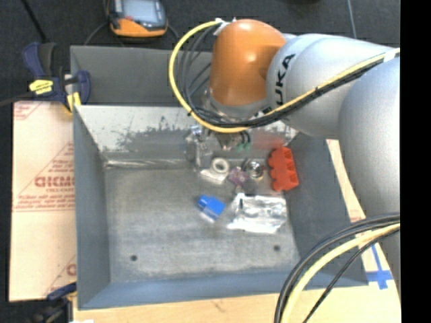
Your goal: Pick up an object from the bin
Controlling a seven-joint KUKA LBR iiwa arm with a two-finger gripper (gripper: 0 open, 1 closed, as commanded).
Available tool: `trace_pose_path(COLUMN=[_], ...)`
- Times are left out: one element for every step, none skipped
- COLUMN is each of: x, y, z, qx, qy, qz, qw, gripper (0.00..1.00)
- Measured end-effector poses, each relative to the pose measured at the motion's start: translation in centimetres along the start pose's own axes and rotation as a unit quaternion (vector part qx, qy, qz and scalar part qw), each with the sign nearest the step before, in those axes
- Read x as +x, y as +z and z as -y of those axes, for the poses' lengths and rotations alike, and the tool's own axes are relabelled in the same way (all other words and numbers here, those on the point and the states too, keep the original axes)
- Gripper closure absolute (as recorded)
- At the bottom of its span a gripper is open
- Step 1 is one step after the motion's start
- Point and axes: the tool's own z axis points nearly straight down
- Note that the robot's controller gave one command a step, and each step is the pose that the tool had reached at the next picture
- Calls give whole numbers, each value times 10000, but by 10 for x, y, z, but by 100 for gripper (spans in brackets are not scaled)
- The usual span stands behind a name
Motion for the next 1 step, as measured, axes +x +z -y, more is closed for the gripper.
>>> trace_pose_path(x=[-2], y=[-31], z=[1], qx=[4], qy=[14], qz=[9], qw=[10000], gripper=[100])
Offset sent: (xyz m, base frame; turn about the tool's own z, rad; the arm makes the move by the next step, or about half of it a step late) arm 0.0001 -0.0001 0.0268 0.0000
